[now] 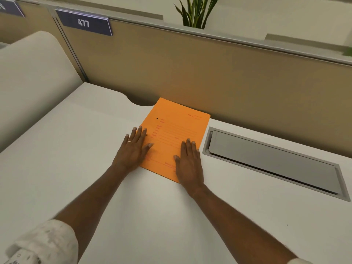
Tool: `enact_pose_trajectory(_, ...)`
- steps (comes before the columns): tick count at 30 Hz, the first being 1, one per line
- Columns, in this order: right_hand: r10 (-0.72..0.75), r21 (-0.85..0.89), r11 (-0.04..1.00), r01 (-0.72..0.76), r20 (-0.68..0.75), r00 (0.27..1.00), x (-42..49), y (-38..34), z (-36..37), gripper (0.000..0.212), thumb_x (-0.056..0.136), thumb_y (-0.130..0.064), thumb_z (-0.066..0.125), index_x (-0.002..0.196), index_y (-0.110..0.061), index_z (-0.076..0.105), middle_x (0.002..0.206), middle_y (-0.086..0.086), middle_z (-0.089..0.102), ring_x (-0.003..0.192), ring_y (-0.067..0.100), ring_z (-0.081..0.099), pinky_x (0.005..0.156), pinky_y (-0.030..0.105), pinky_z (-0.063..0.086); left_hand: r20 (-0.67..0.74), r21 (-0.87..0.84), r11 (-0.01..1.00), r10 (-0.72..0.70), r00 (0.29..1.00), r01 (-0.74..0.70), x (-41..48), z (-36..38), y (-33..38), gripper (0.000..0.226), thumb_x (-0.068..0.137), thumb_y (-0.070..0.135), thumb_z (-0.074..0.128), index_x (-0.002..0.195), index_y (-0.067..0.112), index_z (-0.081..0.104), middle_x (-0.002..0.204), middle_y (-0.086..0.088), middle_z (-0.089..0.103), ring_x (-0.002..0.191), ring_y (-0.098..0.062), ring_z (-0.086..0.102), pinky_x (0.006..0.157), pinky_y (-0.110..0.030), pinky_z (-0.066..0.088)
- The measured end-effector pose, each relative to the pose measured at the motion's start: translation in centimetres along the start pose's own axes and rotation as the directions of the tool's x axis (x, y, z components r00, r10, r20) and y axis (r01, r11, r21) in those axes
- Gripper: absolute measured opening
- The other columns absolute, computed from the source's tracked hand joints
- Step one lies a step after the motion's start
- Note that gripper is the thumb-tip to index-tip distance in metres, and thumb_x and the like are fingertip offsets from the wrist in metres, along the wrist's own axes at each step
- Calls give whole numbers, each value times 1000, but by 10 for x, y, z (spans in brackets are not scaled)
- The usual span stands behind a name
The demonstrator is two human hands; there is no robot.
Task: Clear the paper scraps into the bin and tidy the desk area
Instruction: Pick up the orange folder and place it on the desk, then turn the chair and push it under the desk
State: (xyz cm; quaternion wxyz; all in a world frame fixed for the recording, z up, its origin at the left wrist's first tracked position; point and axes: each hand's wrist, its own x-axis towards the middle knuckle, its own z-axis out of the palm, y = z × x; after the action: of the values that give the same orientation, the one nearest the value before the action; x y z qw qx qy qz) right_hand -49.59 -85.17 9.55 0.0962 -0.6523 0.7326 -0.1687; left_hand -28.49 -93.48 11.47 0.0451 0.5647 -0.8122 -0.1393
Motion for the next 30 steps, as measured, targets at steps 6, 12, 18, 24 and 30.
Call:
enact_pose_trajectory(6, -12, -33, 999, 11, -39, 999, -30, -8, -31, 65, 102, -44, 25, 148, -1, 40, 155, 17, 39, 147, 33, 32, 119, 43, 17, -43, -48, 999, 16, 999, -18, -38, -20, 11, 91, 91, 73, -1, 161, 16, 9, 168, -4, 8, 156, -24, 2, 126, -49, 12)
enact_pose_trajectory(12, -42, -13, 999, 42, -15, 999, -79, -16, -74, 80, 101, -56, 5, 149, -2, 39, 155, 16, 39, 145, 32, 36, 118, 43, 18, -52, 33, 999, -2, 999, 4, -102, -32, 9, 99, 85, 79, -12, 160, 18, 10, 167, 0, 8, 156, -20, 1, 126, -45, 13)
enact_pose_trajectory(18, -87, 32, 996, 89, -42, 995, -147, -18, -131, 99, 91, -66, -14, 153, -5, 33, 160, 13, 30, 149, 29, 29, 119, 39, 11, -111, 81, 996, -35, 993, 44, -198, -63, 38, 94, 87, 80, -4, 161, 22, 9, 168, 4, 6, 155, -15, -3, 126, -40, 9)
enact_pose_trajectory(24, -171, 74, 982, 174, -45, 984, -243, -28, -198, 118, 72, -73, -32, 158, -8, 16, 167, 8, 9, 154, 23, 6, 120, 31, -1, -222, 96, 993, -50, 974, 73, -305, -107, 95, 93, 89, 78, 1, 161, 19, 14, 168, 0, 10, 156, -18, 1, 126, -42, 12)
enact_pose_trajectory(30, -220, 93, 970, 223, -37, 975, -337, -43, -239, 105, 80, -70, -17, 158, -7, 15, 167, 10, 9, 155, 24, 5, 123, 35, 6, -285, 111, 988, -72, 956, 108, -400, -123, 144, 90, 92, 73, 5, 160, 15, 17, 168, -4, 14, 156, -22, 6, 125, -44, 16)
